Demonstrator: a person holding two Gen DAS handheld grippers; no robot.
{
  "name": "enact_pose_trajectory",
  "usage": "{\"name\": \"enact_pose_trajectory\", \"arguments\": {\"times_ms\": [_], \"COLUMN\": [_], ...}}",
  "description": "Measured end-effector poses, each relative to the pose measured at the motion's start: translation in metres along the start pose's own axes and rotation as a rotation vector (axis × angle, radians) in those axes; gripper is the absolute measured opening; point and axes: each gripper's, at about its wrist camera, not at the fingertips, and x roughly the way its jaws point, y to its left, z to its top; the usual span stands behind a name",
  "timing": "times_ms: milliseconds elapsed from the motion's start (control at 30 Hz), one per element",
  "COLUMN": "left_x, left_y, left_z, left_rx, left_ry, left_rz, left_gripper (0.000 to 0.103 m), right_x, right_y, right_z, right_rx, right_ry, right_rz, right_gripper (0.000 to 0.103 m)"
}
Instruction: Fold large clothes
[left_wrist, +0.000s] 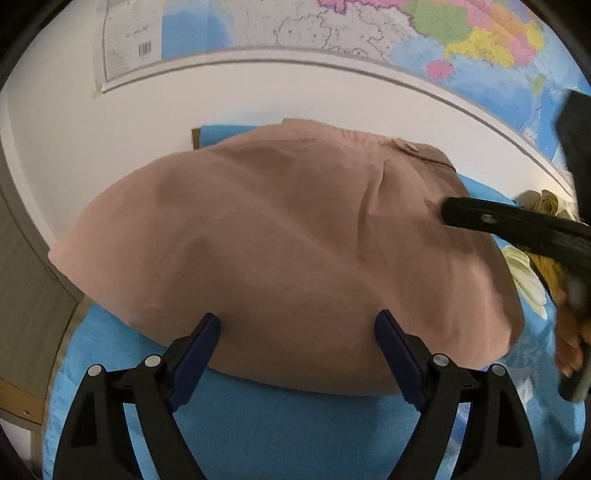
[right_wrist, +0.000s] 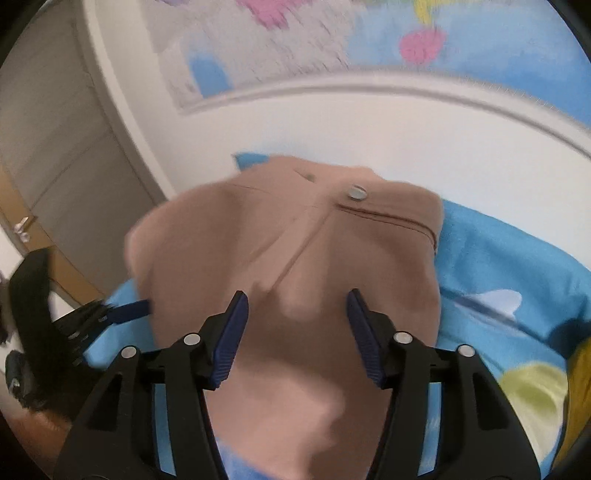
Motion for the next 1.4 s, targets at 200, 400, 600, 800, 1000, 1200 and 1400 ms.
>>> {"name": "enact_pose_trajectory", "arguments": {"times_ms": [200, 400, 600, 800, 1000, 1200, 1400], "left_x": [-0.002, -0.015, 0.021, 0.07, 0.058, 0.043, 0.04], "left_y": [0.014, 0.048, 0.07, 0.088, 0.087, 0.095, 0.098], "left_z": [0.007, 0.048, 0.098, 0.11, 0.104, 0.09, 0.083], "left_rx": [-0.019, -0.038, -0.056, -0.096, -0.064, -0.063, -0.076], "left_ry": [0.02, -0.059, -0.031, 0.057, 0.022, -0.011, -0.009], "left_rz": [-0.043, 0.004, 0.082, 0.141, 0.145, 0.094, 0.124], "left_gripper": [0.083, 0.082, 0.08, 0.074, 0.074, 0.074, 0.074], "right_x": [0.037, -0.003, 0.035, 0.078, 0.03, 0.017, 0.02], "right_y": [-0.034, -0.023, -0.035, -0.071, -0.051, -0.002, 0.01], "right_z": [0.005, 0.029, 0.053, 0.031, 0.027, 0.004, -0.009], "right_rx": [0.115, 0.056, 0.1, 0.238, 0.16, -0.071, -0.096], "right_ry": [0.081, -0.041, -0.004, 0.104, 0.015, 0.029, 0.052], "right_rz": [0.007, -0.002, -0.053, -0.033, 0.021, 0.003, -0.004], "right_gripper": [0.051, 0.051, 0.048, 0.042, 0.049, 0.054, 0.06]}}
